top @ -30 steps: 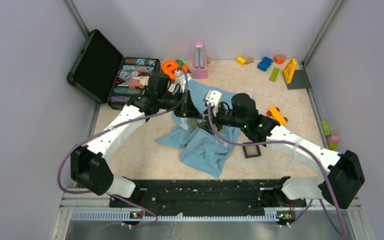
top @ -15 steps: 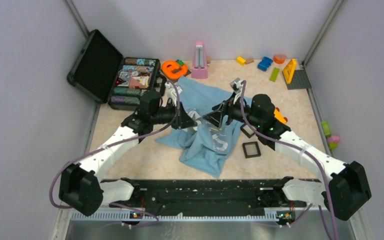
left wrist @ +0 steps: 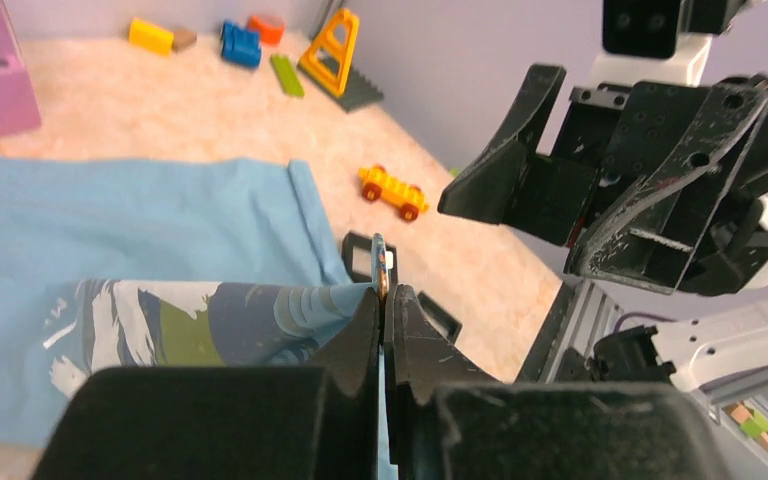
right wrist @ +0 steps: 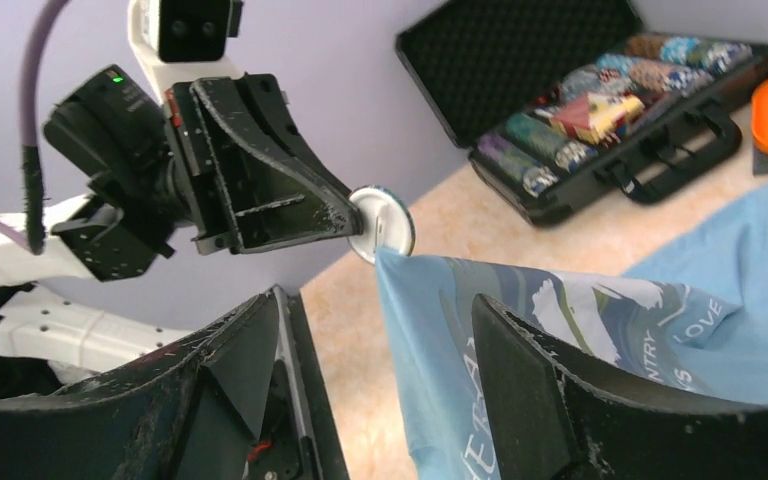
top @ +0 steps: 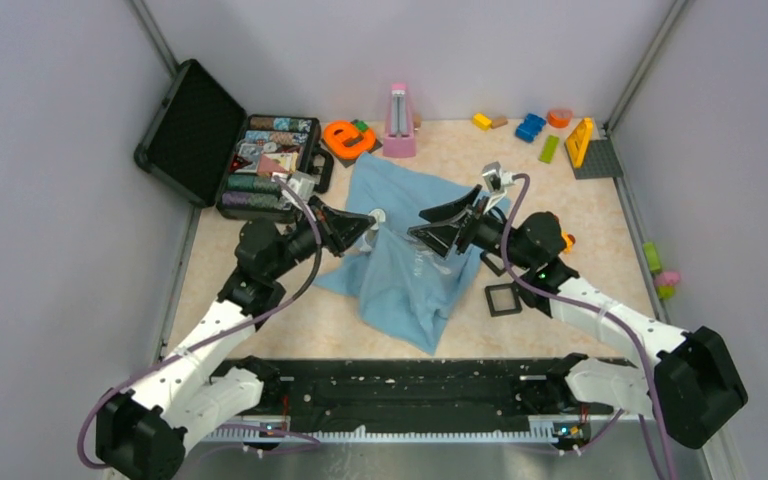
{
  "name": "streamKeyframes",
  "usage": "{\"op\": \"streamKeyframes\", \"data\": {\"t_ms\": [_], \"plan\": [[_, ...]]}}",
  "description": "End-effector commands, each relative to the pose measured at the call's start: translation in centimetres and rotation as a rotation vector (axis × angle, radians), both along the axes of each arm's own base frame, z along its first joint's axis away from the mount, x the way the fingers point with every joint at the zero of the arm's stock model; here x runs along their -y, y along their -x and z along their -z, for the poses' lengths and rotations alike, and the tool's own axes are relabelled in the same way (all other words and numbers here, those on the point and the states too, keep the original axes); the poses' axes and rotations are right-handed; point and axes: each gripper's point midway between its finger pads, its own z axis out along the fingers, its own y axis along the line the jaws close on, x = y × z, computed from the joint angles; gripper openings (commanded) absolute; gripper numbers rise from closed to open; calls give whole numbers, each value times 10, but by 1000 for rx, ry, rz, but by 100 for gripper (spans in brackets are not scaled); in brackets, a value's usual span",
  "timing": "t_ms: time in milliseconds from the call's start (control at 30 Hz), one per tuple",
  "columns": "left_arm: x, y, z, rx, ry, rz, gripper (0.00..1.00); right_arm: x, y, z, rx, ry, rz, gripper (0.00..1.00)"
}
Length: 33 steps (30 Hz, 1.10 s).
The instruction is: Remove the brooch from the garment
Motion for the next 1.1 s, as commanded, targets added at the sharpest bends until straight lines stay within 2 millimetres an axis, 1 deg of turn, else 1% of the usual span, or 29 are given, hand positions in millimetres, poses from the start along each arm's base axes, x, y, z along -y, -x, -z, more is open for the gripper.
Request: {"op": "streamKeyframes", "data": {"t_ms": [0, 33, 133, 233, 400, 467, 533, 600, 767, 867, 1067], "plan": [[-7, 11, -61, 177, 150, 29, 0, -2, 16, -60, 177, -123, -71, 71], [-7, 13, -65, 179, 169, 53, 0, -3, 16, -61, 176, -126, -77, 70], [-4, 17, -69, 140, 205, 121, 0, -7, 12, -63, 150, -156, -86, 66], [4, 28, -74, 134, 235, 217, 0, -12, 10, -66, 137, -200, -108, 63], [7, 36, -84, 146, 273, 278, 0, -31, 15, -68, 137, -218, -148, 59], [8, 37, -87, 148, 275, 290, 0, -36, 19, -69, 145, -229, -166, 55], [7, 38, -89, 146, 277, 285, 0, -37, 21, -70, 144, -239, -171, 48], [7, 39, -89, 149, 274, 283, 0, -36, 21, -72, 144, -255, -171, 42], [8, 40, -81, 123, 263, 297, 0, -39, 22, -74, 131, -258, -184, 38], [9, 42, -79, 113, 266, 307, 0, -42, 25, -72, 127, -250, -195, 32], [8, 44, -79, 116, 272, 310, 0, -45, 27, -69, 114, -244, -201, 31]]}}
